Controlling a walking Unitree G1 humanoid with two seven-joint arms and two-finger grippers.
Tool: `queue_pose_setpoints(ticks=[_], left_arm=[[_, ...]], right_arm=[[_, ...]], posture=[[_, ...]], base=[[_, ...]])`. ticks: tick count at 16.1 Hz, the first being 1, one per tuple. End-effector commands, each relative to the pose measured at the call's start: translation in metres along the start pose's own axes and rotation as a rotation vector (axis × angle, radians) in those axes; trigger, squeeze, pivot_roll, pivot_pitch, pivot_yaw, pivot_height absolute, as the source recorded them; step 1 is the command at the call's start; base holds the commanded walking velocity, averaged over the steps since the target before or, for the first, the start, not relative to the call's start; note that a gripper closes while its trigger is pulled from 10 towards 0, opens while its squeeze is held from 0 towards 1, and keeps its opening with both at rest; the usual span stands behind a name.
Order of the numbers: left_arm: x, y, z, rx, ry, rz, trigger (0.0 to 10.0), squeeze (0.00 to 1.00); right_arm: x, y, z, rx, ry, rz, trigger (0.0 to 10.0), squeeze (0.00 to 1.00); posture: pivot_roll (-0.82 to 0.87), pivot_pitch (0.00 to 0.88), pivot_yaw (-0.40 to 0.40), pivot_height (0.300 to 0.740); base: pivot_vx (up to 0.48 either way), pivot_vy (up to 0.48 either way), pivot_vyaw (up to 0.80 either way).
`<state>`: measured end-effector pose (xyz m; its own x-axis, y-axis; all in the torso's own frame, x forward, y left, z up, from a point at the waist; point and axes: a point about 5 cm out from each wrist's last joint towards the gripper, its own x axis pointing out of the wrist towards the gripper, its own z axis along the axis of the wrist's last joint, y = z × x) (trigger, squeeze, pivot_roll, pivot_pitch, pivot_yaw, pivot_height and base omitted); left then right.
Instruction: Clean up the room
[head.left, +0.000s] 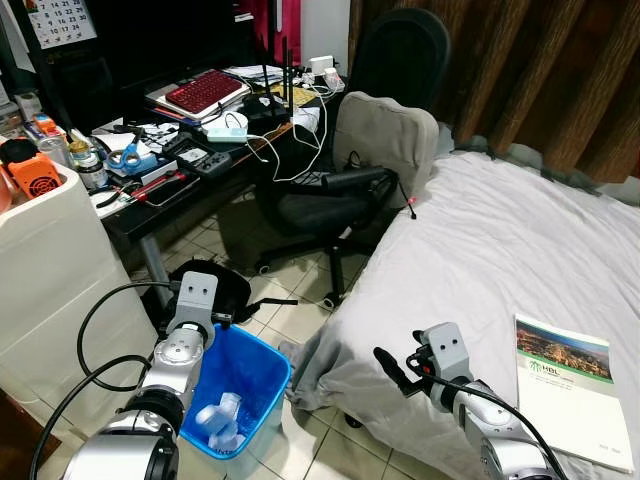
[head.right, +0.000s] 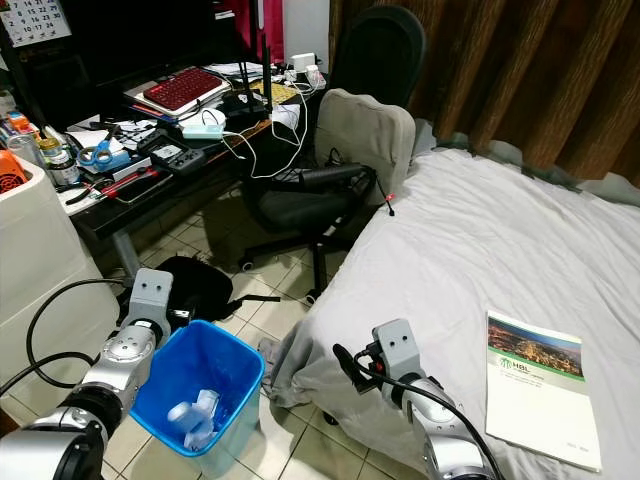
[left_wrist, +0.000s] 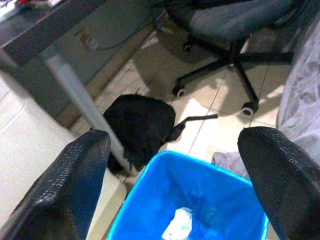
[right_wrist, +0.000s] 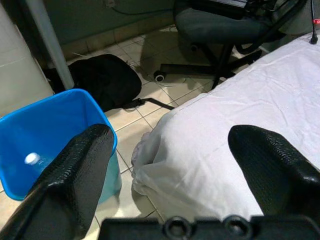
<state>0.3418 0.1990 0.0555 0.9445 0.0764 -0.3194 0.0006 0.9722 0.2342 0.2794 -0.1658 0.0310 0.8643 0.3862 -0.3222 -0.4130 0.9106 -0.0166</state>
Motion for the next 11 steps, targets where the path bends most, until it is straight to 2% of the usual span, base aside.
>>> queue_pose_setpoints(ticks=[1, 2, 3, 4, 5, 6, 8, 9, 10, 11], left_arm=[[-0.003, -0.005, 0.005, 0.006, -0.081, -0.041, 10.0, 0.0], [-0.015, -0.012, 0.012, -0.021, -0.224, -0.101, 10.0, 0.0], [-0.034, -0.021, 0.018, -0.062, -0.335, -0.161, 10.0, 0.0], [-0.051, -0.031, 0.024, -0.099, -0.402, -0.199, 10.0, 0.0], [-0.056, -0.041, 0.026, -0.127, -0.415, -0.235, 10.0, 0.0], [-0.061, -0.057, 0.03, -0.146, -0.427, -0.291, 10.0, 0.0], [-0.058, -0.077, 0.03, -0.124, -0.419, -0.355, 10.0, 0.0], [-0.057, -0.077, 0.034, -0.125, -0.409, -0.364, 10.0, 0.0], [-0.056, -0.075, 0.034, -0.123, -0.403, -0.365, 10.0, 0.0], [-0.054, -0.066, 0.025, -0.107, -0.352, -0.356, 10.0, 0.0]], right_arm=[[-0.002, -0.006, 0.004, -0.006, -0.012, -0.019, 10.0, 0.0], [-0.006, -0.009, 0.006, 0.0, -0.032, -0.048, 10.0, 0.0], [-0.01, -0.011, 0.007, 0.003, -0.053, -0.08, 10.0, 0.0], [-0.013, -0.014, 0.009, 0.006, -0.078, -0.122, 10.0, 0.0], [-0.014, -0.015, 0.01, 0.01, -0.093, -0.142, 10.0, 0.0], [-0.015, -0.016, 0.012, 0.015, -0.114, -0.17, 10.0, 0.0], [-0.012, -0.014, 0.015, 0.017, -0.141, -0.2, 10.0, 0.0], [-0.011, -0.013, 0.02, -0.003, -0.155, -0.215, 10.0, 0.0], [-0.011, -0.013, 0.022, -0.001, -0.167, -0.227, 10.0, 0.0], [-0.013, -0.015, 0.024, -0.002, -0.174, -0.243, 10.0, 0.0]], posture=[[0.0, 0.042, -0.032, 0.74], [-0.01, 0.034, -0.021, 0.74], [-0.01, 0.026, -0.013, 0.74], [-0.01, 0.014, -0.007, 0.74], [-0.01, 0.005, -0.002, 0.74], [-0.01, 0.0, 0.001, 0.74], [-0.02, 0.0, 0.011, 0.74], [-0.02, 0.0, 0.013, 0.74], [-0.03, 0.0, 0.016, 0.74], [-0.04, 0.0, 0.021, 0.74]], base=[[0.0, 0.0, 0.0], [0.0, 0.0, 0.0], [0.0, 0.0, 0.0], [0.0, -0.469, 0.0], [0.0, -0.469, 0.0], [0.0, -0.469, 0.0], [0.0, -0.469, 0.0], [0.0, -0.469, 0.0], [0.0, -0.465, -0.77], [0.0, -0.465, -0.79]])
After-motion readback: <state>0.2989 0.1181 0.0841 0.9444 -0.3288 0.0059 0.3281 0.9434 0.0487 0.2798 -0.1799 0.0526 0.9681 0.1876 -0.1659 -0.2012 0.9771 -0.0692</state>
